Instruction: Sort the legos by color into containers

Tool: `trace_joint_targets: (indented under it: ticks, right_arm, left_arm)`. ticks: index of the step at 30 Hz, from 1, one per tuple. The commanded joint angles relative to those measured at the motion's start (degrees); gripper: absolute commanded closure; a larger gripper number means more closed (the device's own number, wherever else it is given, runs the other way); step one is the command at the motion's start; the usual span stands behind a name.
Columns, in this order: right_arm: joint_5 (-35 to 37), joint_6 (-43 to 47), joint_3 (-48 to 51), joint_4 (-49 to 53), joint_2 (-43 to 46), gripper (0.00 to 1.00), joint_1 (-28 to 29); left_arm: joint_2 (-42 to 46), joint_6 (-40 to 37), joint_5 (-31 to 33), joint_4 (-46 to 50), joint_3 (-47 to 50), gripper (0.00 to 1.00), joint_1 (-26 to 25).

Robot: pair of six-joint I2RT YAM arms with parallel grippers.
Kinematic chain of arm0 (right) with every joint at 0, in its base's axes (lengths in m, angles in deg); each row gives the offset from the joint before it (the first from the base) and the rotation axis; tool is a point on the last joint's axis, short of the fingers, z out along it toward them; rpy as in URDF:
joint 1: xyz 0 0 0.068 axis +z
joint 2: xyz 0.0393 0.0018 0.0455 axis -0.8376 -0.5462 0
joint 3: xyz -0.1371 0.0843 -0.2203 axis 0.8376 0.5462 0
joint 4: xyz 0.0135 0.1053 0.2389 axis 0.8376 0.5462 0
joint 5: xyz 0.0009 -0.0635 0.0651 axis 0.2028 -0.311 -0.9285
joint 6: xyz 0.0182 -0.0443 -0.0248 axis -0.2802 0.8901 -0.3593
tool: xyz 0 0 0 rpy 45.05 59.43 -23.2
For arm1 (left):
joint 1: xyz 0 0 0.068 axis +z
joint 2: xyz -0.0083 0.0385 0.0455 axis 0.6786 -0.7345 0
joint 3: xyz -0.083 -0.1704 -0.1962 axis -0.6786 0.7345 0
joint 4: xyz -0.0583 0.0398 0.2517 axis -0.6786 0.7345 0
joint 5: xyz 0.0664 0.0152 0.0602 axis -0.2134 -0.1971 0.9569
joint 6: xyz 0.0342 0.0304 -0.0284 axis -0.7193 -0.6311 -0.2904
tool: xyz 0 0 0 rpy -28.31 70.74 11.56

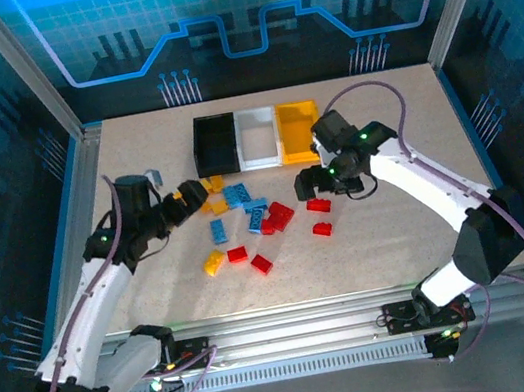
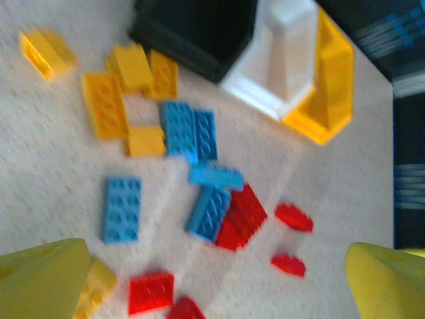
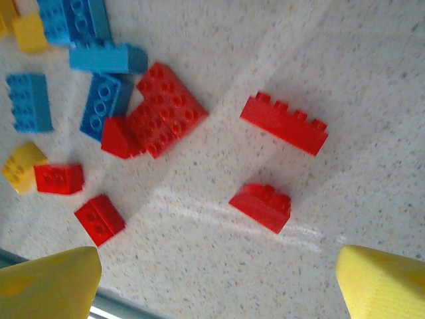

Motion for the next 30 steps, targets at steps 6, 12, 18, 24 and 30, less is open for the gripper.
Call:
trace_joint_targets:
  ticks: [6,12,18,24,30]
  right_arm:
    - [0.72,18.19,-4.11,3.94,-8.58,0.12,1.65]
    - [6.41,23.58,-7.62,2.05,-17.45,0.15,2.41]
    - [9.0,27.08,-9.33,1.91,-23.42,0.16,2.32]
    - [11.83,27.95,-11.56,3.28,-27.96,0.17,1.92]
    - [12.39,27.56,-13.39,2.6,-30.52,0.19,-1.09]
  left_arm:
    - [6.46,6.63,-3.77,6.42,4.21,0.01,-2.49]
    - [4.37,6.25,-3.38,8.2,1.88,0.01,-2.49]
    - [4.96,8.98,-3.06,6.64,3.6,0.01,-2.5]
    - [1.41,6.43,-3.69,5.88,1.62,0.01,-2.41]
    - [-3.52,6.01,-4.57,4.41,-0.76,0.01,-2.4]
